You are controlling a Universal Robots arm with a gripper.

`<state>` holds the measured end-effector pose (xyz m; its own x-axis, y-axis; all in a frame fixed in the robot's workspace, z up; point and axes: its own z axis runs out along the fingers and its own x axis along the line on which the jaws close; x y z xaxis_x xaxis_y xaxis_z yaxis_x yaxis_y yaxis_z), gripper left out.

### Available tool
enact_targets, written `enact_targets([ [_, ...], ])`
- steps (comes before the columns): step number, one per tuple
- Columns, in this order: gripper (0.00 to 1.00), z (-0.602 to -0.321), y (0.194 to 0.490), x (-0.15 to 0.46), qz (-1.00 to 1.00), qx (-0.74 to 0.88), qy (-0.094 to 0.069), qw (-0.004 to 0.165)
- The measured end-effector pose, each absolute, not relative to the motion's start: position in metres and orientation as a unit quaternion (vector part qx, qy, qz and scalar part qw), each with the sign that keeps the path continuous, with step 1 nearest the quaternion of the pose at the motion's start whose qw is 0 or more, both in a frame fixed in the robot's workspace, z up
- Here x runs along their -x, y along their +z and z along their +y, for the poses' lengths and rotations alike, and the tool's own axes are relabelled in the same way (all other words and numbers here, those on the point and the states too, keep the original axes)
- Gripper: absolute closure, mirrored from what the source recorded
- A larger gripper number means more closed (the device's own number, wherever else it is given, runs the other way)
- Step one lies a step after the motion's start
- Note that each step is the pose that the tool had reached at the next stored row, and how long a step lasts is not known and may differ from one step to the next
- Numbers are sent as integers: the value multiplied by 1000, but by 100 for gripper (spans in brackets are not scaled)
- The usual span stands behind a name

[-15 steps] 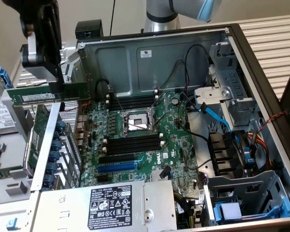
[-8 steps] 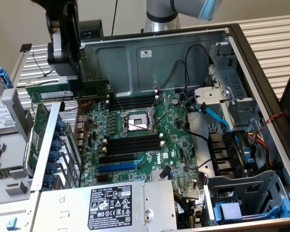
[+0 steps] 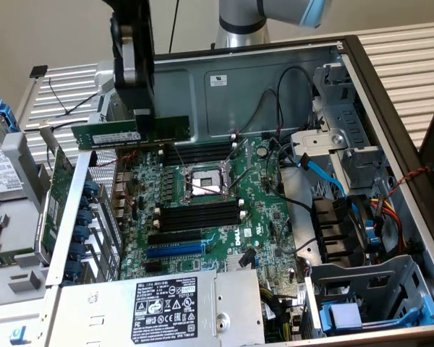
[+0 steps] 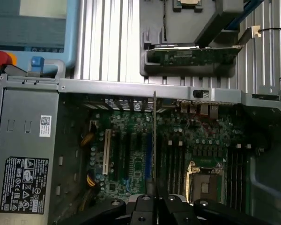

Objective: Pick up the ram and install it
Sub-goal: 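Pick up the ram and move it above insertion slot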

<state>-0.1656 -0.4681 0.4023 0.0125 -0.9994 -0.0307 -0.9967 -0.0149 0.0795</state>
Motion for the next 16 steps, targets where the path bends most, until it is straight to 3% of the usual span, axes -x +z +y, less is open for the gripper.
enact_targets([
  [9,87,-466,402,125,-702,-711,-39,18],
  [16,87,-444,399,111,-702,-711,-36,21],
])
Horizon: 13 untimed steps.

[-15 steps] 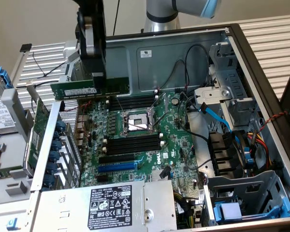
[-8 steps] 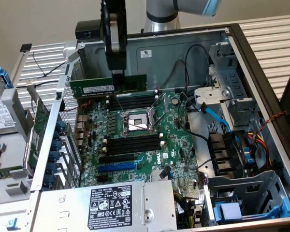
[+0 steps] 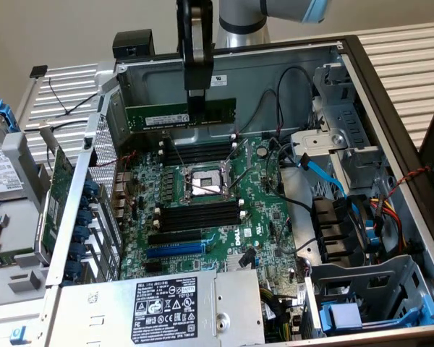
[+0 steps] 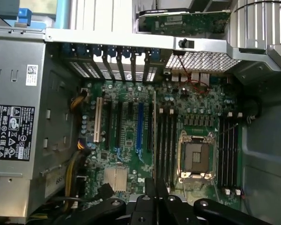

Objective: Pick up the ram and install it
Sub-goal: 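Pick up the ram and move it above insertion slot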

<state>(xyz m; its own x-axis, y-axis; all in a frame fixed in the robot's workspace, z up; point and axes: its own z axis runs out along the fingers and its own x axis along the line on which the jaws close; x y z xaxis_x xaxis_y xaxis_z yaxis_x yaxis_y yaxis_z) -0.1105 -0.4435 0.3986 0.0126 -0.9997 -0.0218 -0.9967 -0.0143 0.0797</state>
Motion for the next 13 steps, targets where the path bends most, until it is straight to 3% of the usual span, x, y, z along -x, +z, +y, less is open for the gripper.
enact_targets([
  [6,87,-425,396,110,-702,-711,-30,26],
  [13,87,-423,393,106,-702,-711,-29,26],
])
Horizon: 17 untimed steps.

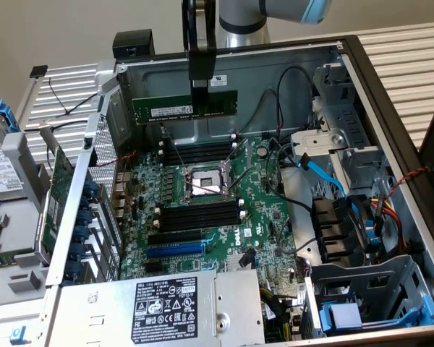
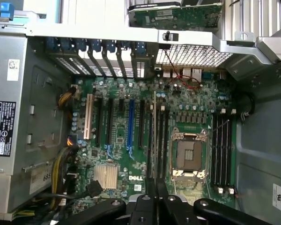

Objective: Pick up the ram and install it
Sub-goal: 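Pick up the ram and move it above insertion slot, then insert the ram into the slot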

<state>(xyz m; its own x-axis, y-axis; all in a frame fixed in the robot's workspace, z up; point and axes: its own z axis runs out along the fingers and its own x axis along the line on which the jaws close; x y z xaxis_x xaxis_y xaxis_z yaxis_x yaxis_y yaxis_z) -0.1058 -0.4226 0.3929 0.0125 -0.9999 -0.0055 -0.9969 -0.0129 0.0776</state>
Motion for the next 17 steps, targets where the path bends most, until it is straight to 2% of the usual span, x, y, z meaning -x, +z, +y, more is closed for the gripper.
enact_targets([
  [11,87,-421,391,97,-702,-711,-29,25],
  [17,87,-419,381,97,-702,-711,-29,25],
])
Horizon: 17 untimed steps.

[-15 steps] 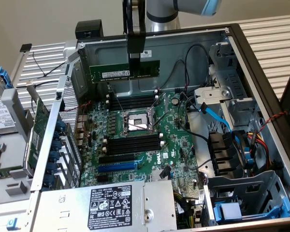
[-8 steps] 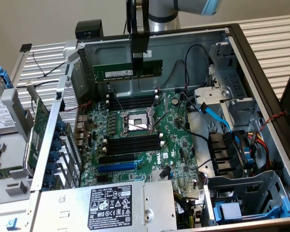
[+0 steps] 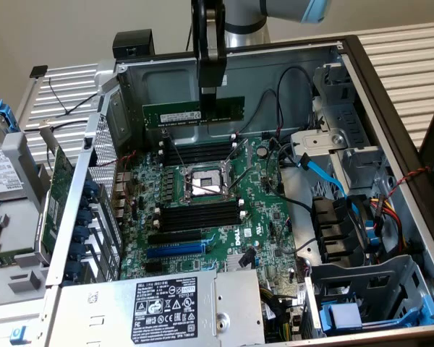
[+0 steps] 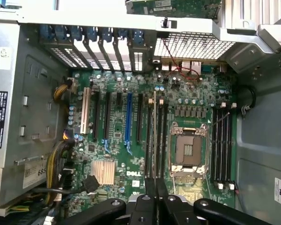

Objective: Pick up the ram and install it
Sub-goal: 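Insert the ram into the slot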

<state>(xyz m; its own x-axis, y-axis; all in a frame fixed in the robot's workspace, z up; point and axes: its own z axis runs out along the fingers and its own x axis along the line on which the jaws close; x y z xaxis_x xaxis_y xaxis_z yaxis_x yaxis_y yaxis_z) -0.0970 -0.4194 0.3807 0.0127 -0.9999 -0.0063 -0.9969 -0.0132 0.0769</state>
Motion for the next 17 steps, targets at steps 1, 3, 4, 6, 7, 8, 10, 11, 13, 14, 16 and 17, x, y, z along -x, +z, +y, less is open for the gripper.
enact_targets([
  [1,87,-419,379,97,-702,-711,-29,25],
  [3,87,-419,375,97,-702,-711,-29,25],
  [4,87,-419,373,97,-702,-711,-29,25],
  [6,87,-418,371,97,-702,-711,-28,24],
  [7,87,-418,370,97,-702,-711,-28,24],
  [8,87,-418,369,97,-702,-711,-27,23],
  [10,87,-417,367,98,-702,-711,-24,20],
  [11,87,-417,367,99,-703,-711,-22,18],
  [13,87,-416,366,100,-704,-710,-19,14],
  [14,87,-415,365,101,-704,-710,-17,13],
  [16,87,-415,364,102,-706,-708,-14,10],
  [17,87,-415,363,102,-707,-707,-14,10],
])
